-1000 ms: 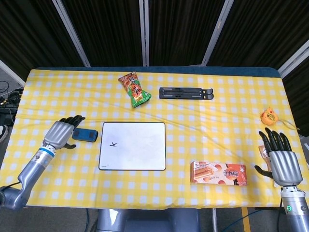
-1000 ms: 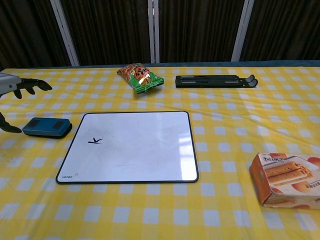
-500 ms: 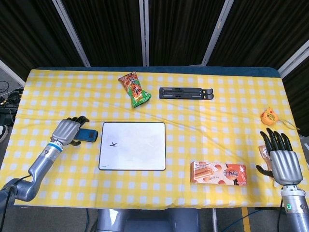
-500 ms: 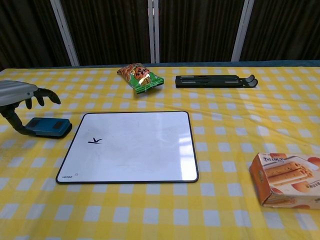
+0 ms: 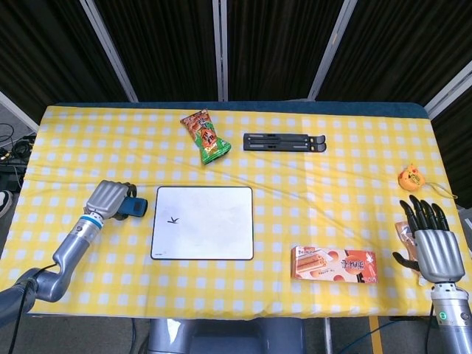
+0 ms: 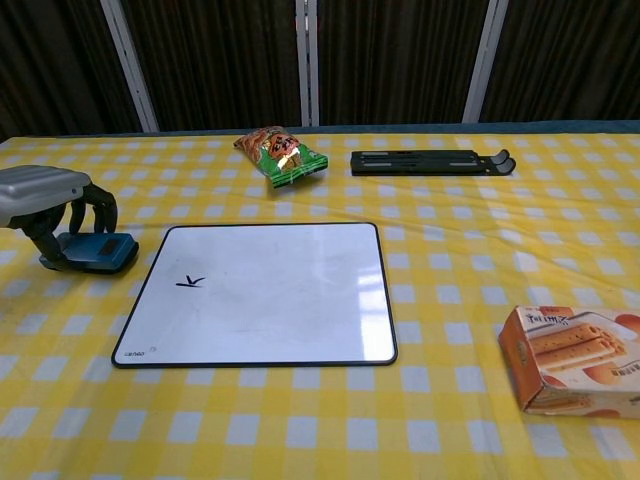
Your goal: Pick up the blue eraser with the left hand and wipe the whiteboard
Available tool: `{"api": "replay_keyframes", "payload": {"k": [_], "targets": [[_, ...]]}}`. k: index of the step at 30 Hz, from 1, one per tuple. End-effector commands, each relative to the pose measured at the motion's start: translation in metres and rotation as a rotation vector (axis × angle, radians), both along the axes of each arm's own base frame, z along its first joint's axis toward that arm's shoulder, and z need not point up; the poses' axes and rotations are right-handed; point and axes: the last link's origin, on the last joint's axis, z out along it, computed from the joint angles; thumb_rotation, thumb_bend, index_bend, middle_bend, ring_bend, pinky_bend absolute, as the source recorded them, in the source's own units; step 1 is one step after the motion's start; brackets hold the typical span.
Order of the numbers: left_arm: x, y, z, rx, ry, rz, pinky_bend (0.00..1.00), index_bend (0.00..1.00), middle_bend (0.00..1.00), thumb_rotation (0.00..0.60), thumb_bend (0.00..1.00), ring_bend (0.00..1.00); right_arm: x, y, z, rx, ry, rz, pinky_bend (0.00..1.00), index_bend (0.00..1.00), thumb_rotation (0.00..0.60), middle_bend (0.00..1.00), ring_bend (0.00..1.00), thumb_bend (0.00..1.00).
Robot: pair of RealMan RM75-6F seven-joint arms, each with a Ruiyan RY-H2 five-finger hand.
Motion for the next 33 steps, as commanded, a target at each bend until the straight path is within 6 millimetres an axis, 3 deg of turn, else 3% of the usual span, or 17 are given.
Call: {"api": "replay_keyframes", "payload": {"k": [1,8,12,17,23,33], "targets": [[0.007,-0.002,0.006,0.002,-0.033,-0.008,0.56,0.52,0.43,0.6,0.23,0.49,0.0,0.001,0.0,0.001,0.002,-0.001,0.0,0.0,0.6,0.0,0.0,0.0],[0.045,-0.006,0.008,-0.017,-0.087,-0.099,0.56,0.52,0.43,0.6,0.23,0.49,0.002,0.001,-0.001,0.008,0.003,0.004,0.0,0.0,0.6,0.0,0.0,0.0],[0.079,-0.002,-0.013,-0.068,-0.106,-0.134,0.56,0.53,0.43,0.6,0.23,0.49,0.002,0.0,-0.002,0.009,0.007,0.003,0.0,0.0,0.6,0.0,0.0,0.0],[0.108,0.004,-0.039,-0.088,-0.092,-0.155,0.56,0.53,0.43,0.6,0.23,0.49,-0.002,-0.001,-0.001,0.01,0.007,-0.011,0.0,0.0,0.6,0.0,0.0,0.0],[0.122,0.003,-0.068,-0.147,-0.113,-0.111,0.56,0.54,0.44,0.6,0.23,0.5,-0.007,-0.001,0.002,0.004,-0.001,-0.029,0.0,0.0,0.6,0.0,0.0,0.0],[0.127,-0.014,-0.084,-0.216,-0.143,-0.11,0.56,0.56,0.45,0.6,0.23,0.5,-0.007,0.002,0.005,-0.006,-0.001,-0.025,0.0,0.0,0.6,0.0,0.0,0.0]]}}
